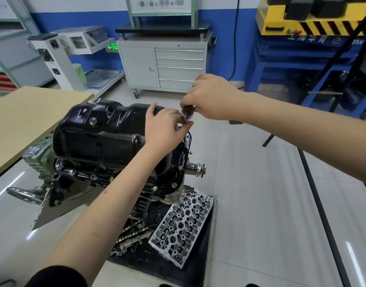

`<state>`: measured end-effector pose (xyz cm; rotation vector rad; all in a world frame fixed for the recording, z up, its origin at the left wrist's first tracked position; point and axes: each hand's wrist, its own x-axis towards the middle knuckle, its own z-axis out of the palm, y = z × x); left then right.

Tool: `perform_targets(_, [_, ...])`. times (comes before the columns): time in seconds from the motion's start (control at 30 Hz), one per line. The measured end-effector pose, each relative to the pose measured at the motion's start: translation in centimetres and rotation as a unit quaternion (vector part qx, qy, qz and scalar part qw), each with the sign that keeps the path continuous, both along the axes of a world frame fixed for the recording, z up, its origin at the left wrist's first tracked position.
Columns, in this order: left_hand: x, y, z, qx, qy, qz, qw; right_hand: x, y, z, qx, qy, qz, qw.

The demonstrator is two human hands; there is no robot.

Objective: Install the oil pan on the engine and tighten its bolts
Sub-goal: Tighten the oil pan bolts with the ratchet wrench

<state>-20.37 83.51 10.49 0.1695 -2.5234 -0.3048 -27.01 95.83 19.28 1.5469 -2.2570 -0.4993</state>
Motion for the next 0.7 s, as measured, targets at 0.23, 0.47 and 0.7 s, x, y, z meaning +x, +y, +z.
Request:
perform_targets(0.23, [-0.21,-0.16,-0.22,-0.038,-0.019,0.012,0.999,0.33,0.09,0.11,-0.041,-0.268,-0.129,0.954])
perform_targets(0.47, [0.1,-0.25,-0.32,-0.037,-0.014,-0.008,0.999,-0.05,-0.13,-0.31,-0.002,-0.042,-0.026,0.999])
perform_targets(0.7, [0.0,-0.12,-0.24,-0.046,-0.018,0.01,0.999,0.34,0.49,-0.61,-0.061,-0.305,-0.085,0.947])
